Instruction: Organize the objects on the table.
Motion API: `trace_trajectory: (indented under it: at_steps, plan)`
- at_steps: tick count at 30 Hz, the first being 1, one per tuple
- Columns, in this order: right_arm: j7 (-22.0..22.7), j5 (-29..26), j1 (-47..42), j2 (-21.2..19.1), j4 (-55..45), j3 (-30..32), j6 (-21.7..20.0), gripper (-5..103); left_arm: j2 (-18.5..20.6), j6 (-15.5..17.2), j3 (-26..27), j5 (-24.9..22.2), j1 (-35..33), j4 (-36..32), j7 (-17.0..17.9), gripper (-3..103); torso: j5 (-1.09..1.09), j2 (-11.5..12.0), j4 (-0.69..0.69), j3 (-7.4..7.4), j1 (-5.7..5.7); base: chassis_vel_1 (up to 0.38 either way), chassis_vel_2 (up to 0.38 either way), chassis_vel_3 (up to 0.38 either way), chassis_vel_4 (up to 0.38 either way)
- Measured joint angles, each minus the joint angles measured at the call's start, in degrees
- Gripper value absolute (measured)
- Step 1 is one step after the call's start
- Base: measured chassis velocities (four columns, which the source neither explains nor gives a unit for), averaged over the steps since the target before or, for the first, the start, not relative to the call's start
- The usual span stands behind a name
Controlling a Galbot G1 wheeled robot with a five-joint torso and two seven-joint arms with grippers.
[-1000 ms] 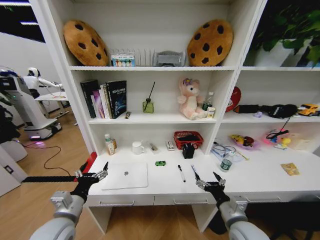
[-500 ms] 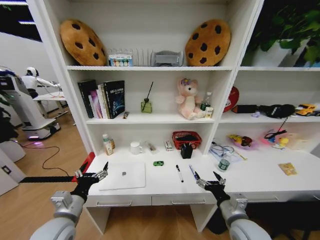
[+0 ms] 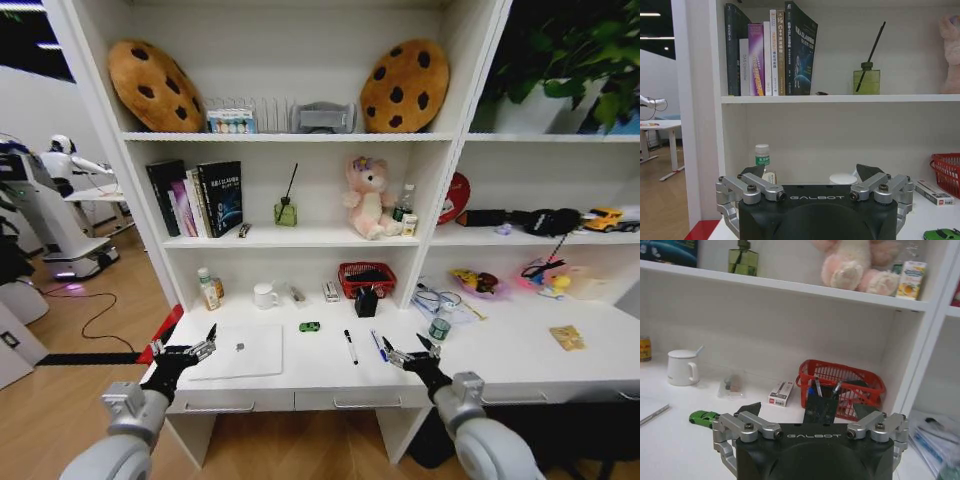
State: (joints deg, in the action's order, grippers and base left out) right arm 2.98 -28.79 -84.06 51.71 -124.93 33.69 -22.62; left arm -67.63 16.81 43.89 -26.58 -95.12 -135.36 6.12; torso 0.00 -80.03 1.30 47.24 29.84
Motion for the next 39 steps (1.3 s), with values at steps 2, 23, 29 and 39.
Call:
trace_trajectory:
  at_steps: [2, 23, 29, 39]
  plan:
    - [-3.3, -5.3, 4.4, -8.0, 2.7, -1.0, -1.5, 100, 0.0, 0.0, 0.0, 0.0, 0.0, 0.0, 0.0, 100, 0.02, 0.0, 0.01, 0.00, 0.00, 0.000, 0.000, 0.000, 0.000]
    - [-48.9, -3.2, 73.4, -4.9, 54.7, -58.5, 8.0, 100, 0.0, 0.0, 0.0, 0.0, 0.0, 0.0, 0.0, 100, -0.04, 0.0, -0.03, 0.00, 0.01, 0.000, 0.000, 0.000, 0.000]
    - [-49.2, -1.7, 80.1, 1.7, 62.6, -68.0, 6.3, 100, 0.0, 0.0, 0.0, 0.0, 0.0, 0.0, 0.0, 100, -0.04, 0.0, 0.02, 0.00, 0.01, 0.000, 0.000, 0.000, 0.000]
    - [-47.6, 3.1, 80.7, 11.2, 70.1, -71.4, 2.7, 100, 0.0, 0.0, 0.0, 0.0, 0.0, 0.0, 0.0, 100, -0.01, 0.0, 0.03, 0.00, 0.00, 0.000, 0.000, 0.000, 0.000]
